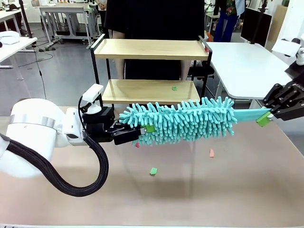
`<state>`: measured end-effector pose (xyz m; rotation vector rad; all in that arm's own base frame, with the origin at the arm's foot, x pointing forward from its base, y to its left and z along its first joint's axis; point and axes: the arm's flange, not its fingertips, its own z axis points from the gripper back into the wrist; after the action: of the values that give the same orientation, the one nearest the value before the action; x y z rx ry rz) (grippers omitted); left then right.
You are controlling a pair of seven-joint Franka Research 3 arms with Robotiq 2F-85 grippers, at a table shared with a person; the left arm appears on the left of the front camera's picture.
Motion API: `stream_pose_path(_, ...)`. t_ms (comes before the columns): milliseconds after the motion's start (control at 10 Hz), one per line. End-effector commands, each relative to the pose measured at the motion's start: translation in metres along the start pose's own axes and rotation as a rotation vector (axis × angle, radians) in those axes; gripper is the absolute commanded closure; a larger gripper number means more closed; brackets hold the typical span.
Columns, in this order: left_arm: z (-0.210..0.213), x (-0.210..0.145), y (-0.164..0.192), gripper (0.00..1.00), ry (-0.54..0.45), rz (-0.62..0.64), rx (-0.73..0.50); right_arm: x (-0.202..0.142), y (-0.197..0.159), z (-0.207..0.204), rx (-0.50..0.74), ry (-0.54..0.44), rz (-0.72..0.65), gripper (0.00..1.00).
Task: Clean the shelf.
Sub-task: Hand the Duster back to the human.
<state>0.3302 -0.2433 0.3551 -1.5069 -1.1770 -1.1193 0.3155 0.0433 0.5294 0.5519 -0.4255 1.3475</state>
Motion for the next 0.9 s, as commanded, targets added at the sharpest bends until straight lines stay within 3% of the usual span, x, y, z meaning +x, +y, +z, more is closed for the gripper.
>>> stream_pose_path(0, 0.025, 0.004, -0.091, 1.00, -0.005, 0.054, 0.003, 0.004, -0.001, -0.003, -0.006, -0.018, 0.022, 0.87)
stream_pose_path(100, 0.000, 0.000, 0.000, 1.00, 0.000, 0.000, 0.000, 0.004, -0.001, -0.003, -0.006, -0.018, 0.022, 0.87)
stream_pose_path(400, 0.000, 0.000, 0.000, 1.00, 0.000, 0.000, 0.000, 0.004, -0.001, -0.003, -0.006, -0.018, 0.022, 0.87)
stream_pose_path(700, 0.000, 0.000, 0.000, 1.00, 0.000, 0.000, 0.000, 0.013, -0.005, 0.009, -0.011, -0.011, 0.010, 0.00)
stream_pose_path(800, 0.000, 0.000, 0.000, 1.00, 0.000, 0.000, 0.000, 0.019, -0.003, 0.016, -0.008, -0.054, 0.014, 0.00)
